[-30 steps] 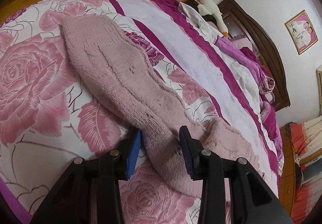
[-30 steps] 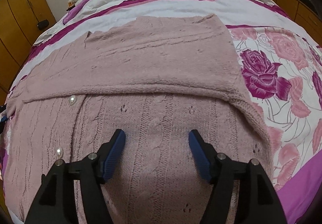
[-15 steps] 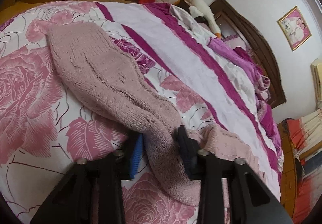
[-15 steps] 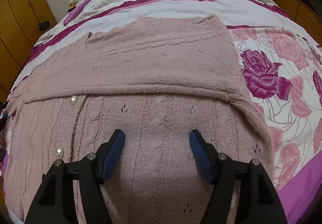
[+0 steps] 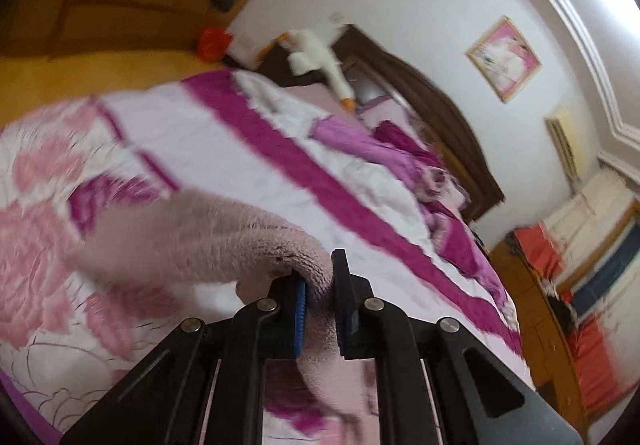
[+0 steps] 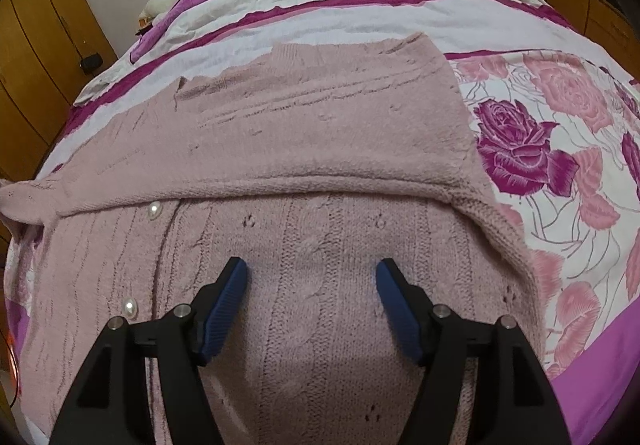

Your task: Fold small clothes

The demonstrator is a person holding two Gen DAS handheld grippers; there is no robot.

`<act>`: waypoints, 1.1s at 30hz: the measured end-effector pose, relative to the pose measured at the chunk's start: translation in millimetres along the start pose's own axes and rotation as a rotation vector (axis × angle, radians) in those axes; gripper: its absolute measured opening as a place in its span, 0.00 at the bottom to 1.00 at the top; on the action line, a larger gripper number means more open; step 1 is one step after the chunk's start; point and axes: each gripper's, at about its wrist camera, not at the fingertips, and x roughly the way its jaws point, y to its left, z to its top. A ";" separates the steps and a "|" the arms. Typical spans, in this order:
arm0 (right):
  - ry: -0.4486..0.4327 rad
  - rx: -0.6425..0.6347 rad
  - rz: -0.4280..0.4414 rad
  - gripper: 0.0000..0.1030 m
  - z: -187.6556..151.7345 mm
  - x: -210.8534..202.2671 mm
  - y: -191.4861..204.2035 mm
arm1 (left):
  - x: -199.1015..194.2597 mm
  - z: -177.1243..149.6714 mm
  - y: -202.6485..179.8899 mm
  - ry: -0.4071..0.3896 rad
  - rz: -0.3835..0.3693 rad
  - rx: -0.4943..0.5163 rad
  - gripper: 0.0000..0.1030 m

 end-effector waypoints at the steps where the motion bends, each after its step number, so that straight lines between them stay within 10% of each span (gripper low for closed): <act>1: -0.003 0.006 0.005 0.69 0.3 -1.4 -0.3 | -0.8 0.4 -9.2 0.000 -0.014 0.017 0.00; 18: -0.081 0.061 0.020 0.69 -1.8 -38.6 -11.2 | 54.3 -87.1 -175.4 0.199 -0.215 0.276 0.00; 33: -0.060 0.114 0.044 0.69 -8.4 -28.9 -28.3 | 131.7 -211.3 -182.7 0.566 -0.028 0.472 0.00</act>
